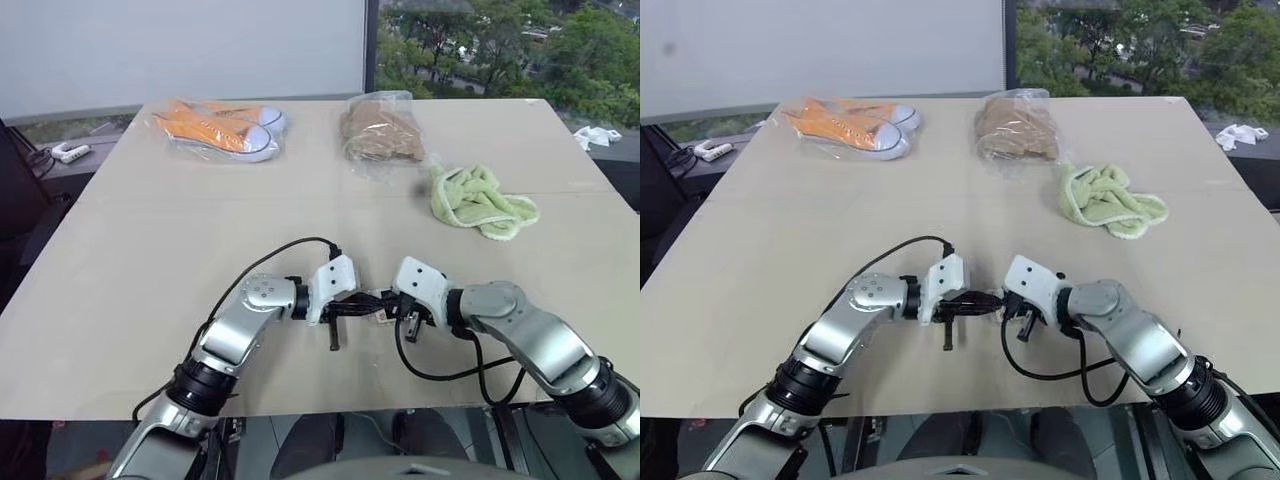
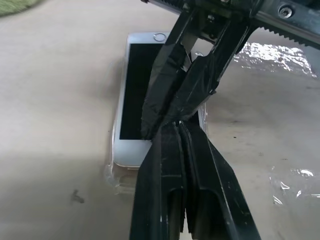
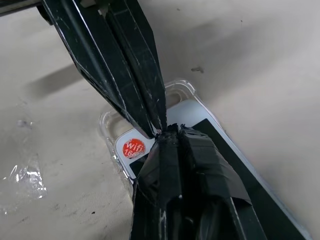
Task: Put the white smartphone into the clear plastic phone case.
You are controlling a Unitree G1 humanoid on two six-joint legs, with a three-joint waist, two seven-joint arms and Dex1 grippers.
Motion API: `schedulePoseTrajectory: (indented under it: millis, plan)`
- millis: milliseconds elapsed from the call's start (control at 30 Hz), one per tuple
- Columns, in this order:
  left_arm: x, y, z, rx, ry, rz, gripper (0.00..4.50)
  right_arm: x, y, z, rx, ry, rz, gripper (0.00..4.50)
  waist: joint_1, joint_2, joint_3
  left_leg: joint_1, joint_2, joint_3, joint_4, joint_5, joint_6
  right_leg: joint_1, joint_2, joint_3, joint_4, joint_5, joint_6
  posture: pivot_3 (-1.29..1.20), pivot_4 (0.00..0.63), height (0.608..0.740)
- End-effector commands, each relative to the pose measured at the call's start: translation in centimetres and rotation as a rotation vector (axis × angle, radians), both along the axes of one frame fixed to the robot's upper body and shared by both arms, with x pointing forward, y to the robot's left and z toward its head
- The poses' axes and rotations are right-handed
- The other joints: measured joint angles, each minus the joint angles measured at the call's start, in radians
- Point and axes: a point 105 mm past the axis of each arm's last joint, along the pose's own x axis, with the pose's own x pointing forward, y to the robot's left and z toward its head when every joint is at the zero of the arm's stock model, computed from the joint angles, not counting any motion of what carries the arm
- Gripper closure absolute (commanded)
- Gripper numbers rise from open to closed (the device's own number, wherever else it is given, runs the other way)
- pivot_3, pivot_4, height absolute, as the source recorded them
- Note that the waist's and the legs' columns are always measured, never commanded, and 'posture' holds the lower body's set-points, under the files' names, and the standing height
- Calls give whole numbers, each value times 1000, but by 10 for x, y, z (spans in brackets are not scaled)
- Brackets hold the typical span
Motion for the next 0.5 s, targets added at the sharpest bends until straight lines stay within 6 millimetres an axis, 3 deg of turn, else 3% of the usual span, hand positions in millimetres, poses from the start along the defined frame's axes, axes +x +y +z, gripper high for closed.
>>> schedulePoseTrajectory:
  millis: [33, 200, 333, 500]
  plan:
    - [-1, -8, 0, 1, -14, -24, 4438, -20, -19, -51, -107, 232, -95, 4500, 1, -1, 0, 0, 0, 0, 0, 0, 0, 0, 0, 0, 0, 0, 0, 0, 150, 740]
    - [-3, -7, -4, 13, -6, -37, 4438, -5, -9, -27, 48, 164, -151, 4500, 0, 0, 0, 0, 0, -1, 0, 0, 0, 1, 0, 0, 0, 0, 0, 0, 150, 740]
    - [-3, -6, -1, 8, -13, -39, 4438, -18, -8, -17, 112, 198, -95, 4500, 2, 2, 2, 0, 0, -1, 0, 0, 0, 0, 0, 0, -1, 0, 0, 0, 150, 740]
    - [-2, 1, 8, -8, -28, -29, 4438, -28, -14, -18, 105, 219, -51, 4500, -1, 4, 6, -5, 0, -2, -1, 0, 0, -2, 0, -2, -5, 0, 0, 0, 150, 740]
